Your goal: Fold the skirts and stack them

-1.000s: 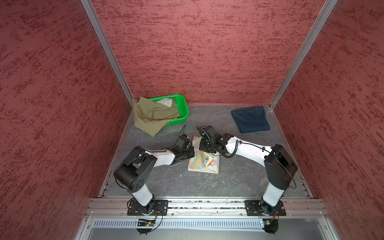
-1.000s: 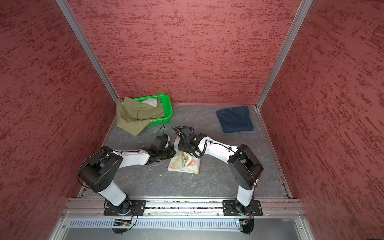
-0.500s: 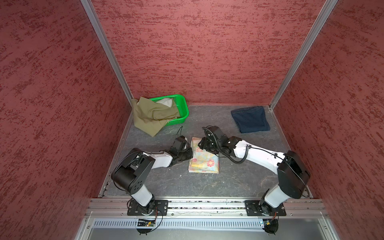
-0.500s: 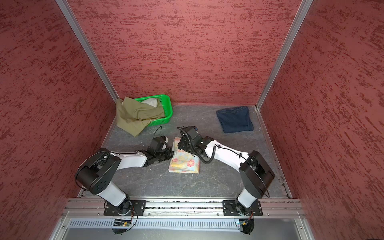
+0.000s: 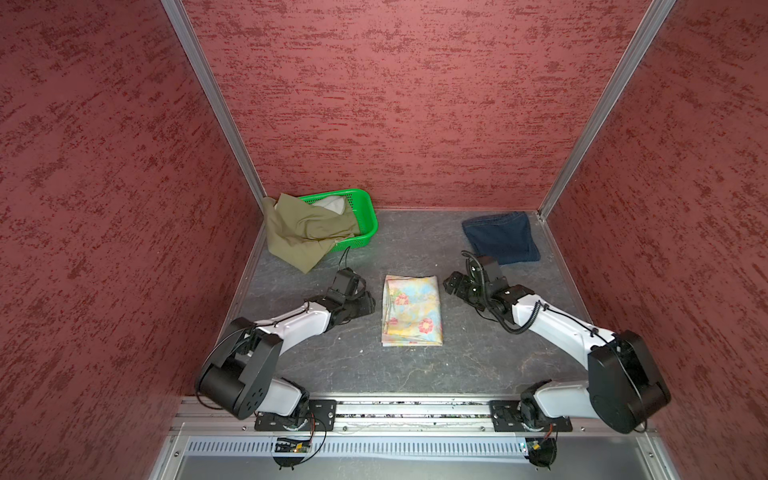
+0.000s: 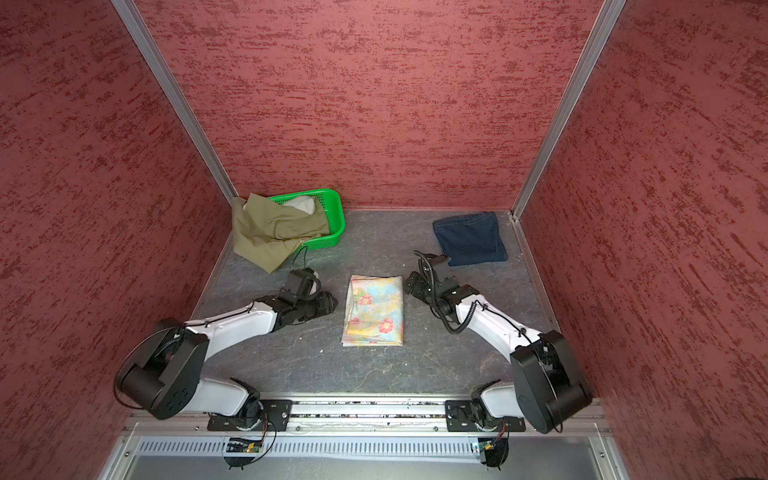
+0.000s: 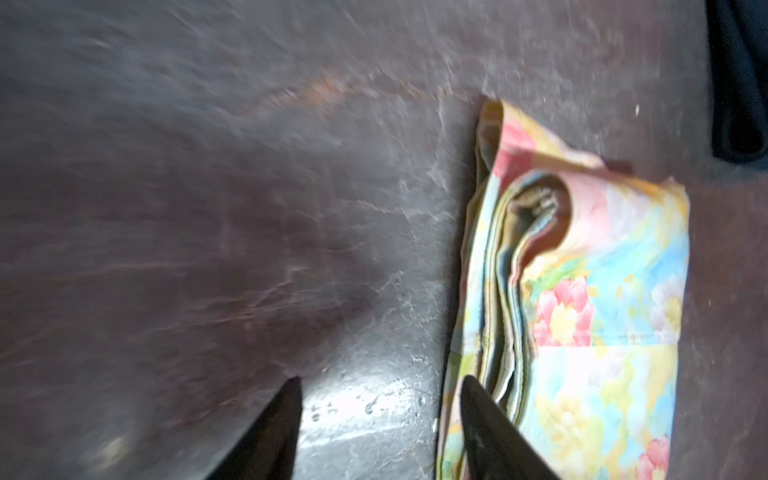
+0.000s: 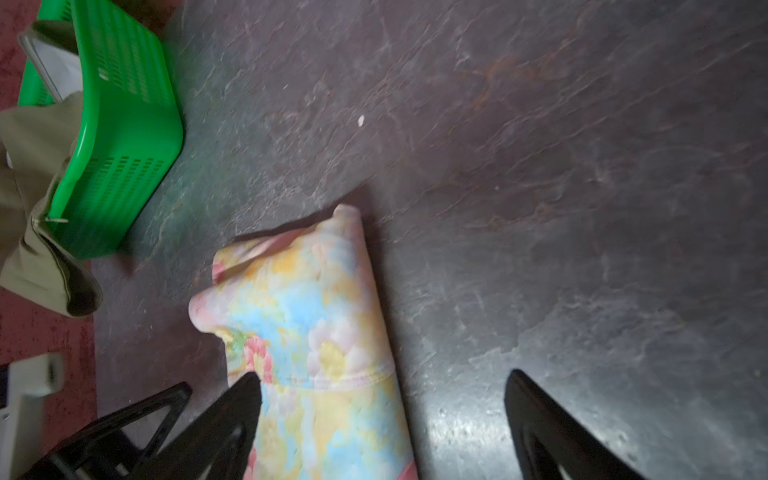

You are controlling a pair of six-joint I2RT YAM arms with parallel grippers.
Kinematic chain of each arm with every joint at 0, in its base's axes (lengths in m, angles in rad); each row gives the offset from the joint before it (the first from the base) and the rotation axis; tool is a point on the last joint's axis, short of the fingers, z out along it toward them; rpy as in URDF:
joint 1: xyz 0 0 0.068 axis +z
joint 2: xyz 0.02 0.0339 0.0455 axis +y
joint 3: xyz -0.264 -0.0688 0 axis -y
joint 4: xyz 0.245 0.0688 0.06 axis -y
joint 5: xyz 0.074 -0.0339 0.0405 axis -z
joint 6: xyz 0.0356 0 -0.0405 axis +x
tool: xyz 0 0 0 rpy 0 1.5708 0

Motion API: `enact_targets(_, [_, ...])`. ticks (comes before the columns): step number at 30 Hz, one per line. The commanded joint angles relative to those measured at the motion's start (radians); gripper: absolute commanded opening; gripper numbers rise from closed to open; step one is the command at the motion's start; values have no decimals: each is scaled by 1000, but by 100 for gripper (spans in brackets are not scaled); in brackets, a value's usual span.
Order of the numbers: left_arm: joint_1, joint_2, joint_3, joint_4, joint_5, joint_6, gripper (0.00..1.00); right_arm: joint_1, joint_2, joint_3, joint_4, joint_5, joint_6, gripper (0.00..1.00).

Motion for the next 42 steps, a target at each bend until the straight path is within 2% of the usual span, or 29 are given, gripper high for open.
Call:
enact_targets(1, [-9, -58, 68, -152, -81, 55, 68, -21, 36, -25, 162, -79, -131, 98])
enact_targets(5, [-114, -52, 133, -169, -118, 88, 68, -38, 138, -37, 264, -173, -172, 98])
enact_targets(11, [-255, 111, 222, -225, -191, 84, 66, -52, 235, -48, 362, -216, -195, 95])
enact_targets(18, [-266, 297, 291, -272, -262, 68, 60, -55, 289, -62, 402, -254, -207, 93])
enact_targets(19, [-263, 315, 295, -268, -262, 69, 57, -56, 298, -66, 407, -260, -209, 92])
enact_targets(23, [-239, 387, 306, -224, -210, 83, 34, -55, 343, -74, 415, -283, -213, 90])
enact_targets(26, [-216, 424, 309, -204, -162, 94, 4, -55, 376, -67, 413, -291, -216, 88])
enact_targets(27, [-213, 427, 306, -196, -154, 97, 0, -55, 386, -66, 422, -299, -216, 87])
enact_targets(39, [-157, 419, 282, -136, -50, 180, 0, -55, 573, -52, 699, -418, -126, 81])
enact_targets(42, [-148, 413, 266, -119, -30, 180, 0, -56, 621, -50, 795, -453, -79, 77])
